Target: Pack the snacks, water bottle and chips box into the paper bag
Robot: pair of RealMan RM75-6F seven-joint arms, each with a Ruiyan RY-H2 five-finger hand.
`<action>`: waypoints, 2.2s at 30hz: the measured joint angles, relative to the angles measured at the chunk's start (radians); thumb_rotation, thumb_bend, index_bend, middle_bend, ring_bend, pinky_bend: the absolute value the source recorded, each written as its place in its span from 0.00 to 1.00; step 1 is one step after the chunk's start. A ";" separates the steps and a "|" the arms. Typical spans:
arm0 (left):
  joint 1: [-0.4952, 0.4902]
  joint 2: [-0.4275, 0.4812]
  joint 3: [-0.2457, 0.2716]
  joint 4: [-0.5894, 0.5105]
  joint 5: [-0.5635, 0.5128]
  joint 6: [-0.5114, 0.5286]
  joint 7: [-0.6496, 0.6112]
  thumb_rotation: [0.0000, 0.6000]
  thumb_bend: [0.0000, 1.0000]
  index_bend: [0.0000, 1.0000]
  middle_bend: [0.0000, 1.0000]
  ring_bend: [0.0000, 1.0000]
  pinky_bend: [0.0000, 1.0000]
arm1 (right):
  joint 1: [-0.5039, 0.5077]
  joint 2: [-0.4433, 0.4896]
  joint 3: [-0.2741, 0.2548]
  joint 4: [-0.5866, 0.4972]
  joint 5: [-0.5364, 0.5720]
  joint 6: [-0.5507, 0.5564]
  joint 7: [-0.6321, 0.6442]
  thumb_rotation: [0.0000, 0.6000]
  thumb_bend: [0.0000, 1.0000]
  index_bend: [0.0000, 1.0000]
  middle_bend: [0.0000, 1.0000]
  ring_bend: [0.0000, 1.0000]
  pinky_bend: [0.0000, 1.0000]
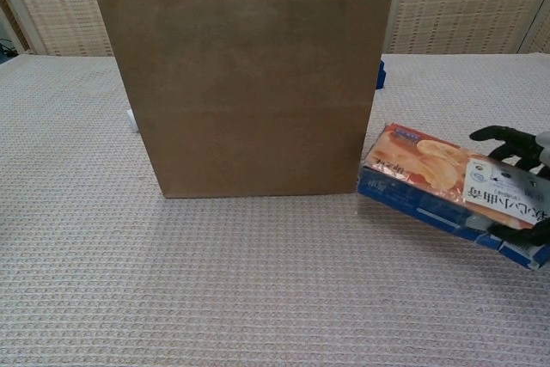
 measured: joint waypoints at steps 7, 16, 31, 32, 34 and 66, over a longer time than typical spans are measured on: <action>0.000 0.001 -0.001 -0.001 0.000 0.002 0.003 1.00 0.35 0.00 0.00 0.00 0.02 | -0.023 0.102 0.022 -0.102 -0.059 0.033 0.134 1.00 0.39 0.11 0.45 0.32 0.47; 0.001 0.001 -0.004 -0.002 -0.005 0.002 0.005 1.00 0.35 0.00 0.00 0.00 0.01 | -0.039 0.253 0.136 -0.275 -0.123 0.103 0.308 1.00 0.39 0.12 0.45 0.32 0.47; 0.001 0.003 -0.008 -0.001 -0.009 0.006 -0.004 1.00 0.35 0.00 0.00 0.00 0.02 | 0.190 0.124 0.405 -0.312 -0.017 0.148 0.138 1.00 0.38 0.13 0.45 0.24 0.14; 0.001 0.004 -0.008 -0.001 -0.010 0.006 -0.007 1.00 0.35 0.00 0.00 0.00 0.01 | 0.219 0.091 0.419 -0.293 -0.009 0.151 0.117 1.00 0.37 0.13 0.45 0.24 0.13; 0.001 0.005 -0.008 0.000 -0.011 0.005 -0.010 1.00 0.35 0.00 0.00 0.00 0.02 | 0.262 0.041 0.438 -0.254 0.002 0.155 0.089 1.00 0.36 0.13 0.45 0.24 0.13; -0.003 0.004 -0.010 0.007 -0.023 -0.009 -0.025 1.00 0.35 0.00 0.00 0.00 0.01 | 0.590 -0.318 0.488 0.165 0.067 0.131 0.014 1.00 0.10 0.11 0.45 0.21 0.00</action>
